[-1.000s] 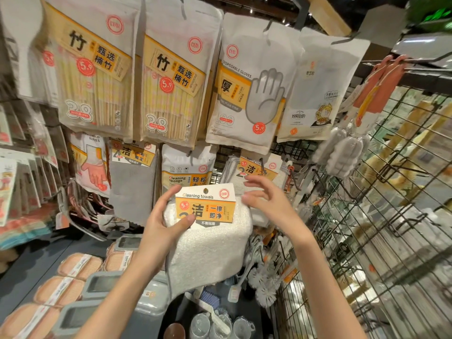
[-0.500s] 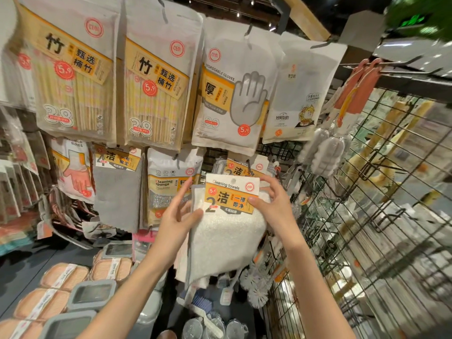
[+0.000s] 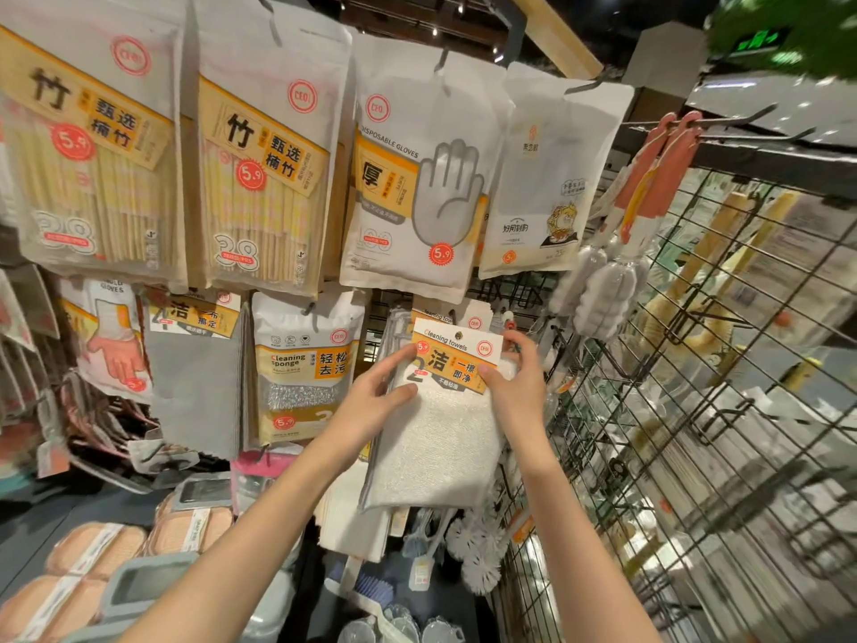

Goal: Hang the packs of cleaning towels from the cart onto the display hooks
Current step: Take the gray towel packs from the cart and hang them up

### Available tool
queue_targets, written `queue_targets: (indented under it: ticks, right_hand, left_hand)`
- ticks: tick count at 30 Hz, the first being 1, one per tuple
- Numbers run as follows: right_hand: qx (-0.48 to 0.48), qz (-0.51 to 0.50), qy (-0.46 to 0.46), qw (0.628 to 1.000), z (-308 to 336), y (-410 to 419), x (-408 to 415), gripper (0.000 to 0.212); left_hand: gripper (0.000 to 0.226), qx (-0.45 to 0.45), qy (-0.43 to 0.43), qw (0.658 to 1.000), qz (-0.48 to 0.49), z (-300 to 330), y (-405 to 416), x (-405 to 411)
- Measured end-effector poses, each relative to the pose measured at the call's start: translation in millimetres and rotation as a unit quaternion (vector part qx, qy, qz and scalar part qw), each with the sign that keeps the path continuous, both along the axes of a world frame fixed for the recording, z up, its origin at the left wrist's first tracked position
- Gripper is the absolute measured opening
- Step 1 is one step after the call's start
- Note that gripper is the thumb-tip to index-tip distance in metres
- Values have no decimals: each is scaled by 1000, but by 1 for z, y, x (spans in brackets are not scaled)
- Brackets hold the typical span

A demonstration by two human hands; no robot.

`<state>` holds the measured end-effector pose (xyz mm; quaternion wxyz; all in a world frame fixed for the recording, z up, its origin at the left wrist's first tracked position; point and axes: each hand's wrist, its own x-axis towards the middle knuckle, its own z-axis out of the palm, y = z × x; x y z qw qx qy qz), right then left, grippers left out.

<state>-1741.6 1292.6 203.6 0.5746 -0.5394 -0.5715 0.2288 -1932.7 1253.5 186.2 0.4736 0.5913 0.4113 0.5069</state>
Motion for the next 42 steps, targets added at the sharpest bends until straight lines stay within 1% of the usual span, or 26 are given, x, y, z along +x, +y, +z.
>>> queue_targets:
  ticks: [5,7,11,15,18,25,28,31,34,38,42]
  right_hand:
    - [-10,-9,24,1000,-12,19,-4,50]
    - [-9,-21,19,1000,-13,28,-7,46]
    - [-11,-52,-11,999,-11,47,-11,42]
    - [-21,-94,-64,993,-11,61,-16,40]
    - [-15,-106,-88,990,-11,67,-18,35]
    - [-19,-118,-133,984,-4,70,-21,36]
    - [-20,-100,-147,984,-4,64,-18,43]
    - [-43,-82,-161,983,-3,54,-11,52]
    - [-39,-45,-170,984,2,39,-6,56]
    - [-21,9,-199,980,7,18,-3,54]
    - [-1,99,-206,974,11,-8,-15,51]
  left_hand:
    - [64,-37,10,999,12,-4,15,3]
    - [67,-45,19,999,11,-2,23,4]
    - [72,-45,54,998,5,3,39,7]
    - [77,-47,90,995,-1,5,53,8]
    - [80,-54,113,992,-5,4,61,8]
    - [85,-78,128,989,-22,14,66,7]
    - [82,-60,160,985,-2,18,59,4]
    - [74,-47,185,981,20,21,48,0]
    - [68,-45,167,984,34,22,34,-3]
    - [69,-24,149,987,53,23,15,-5]
    - [66,-8,119,989,84,24,-22,-17]
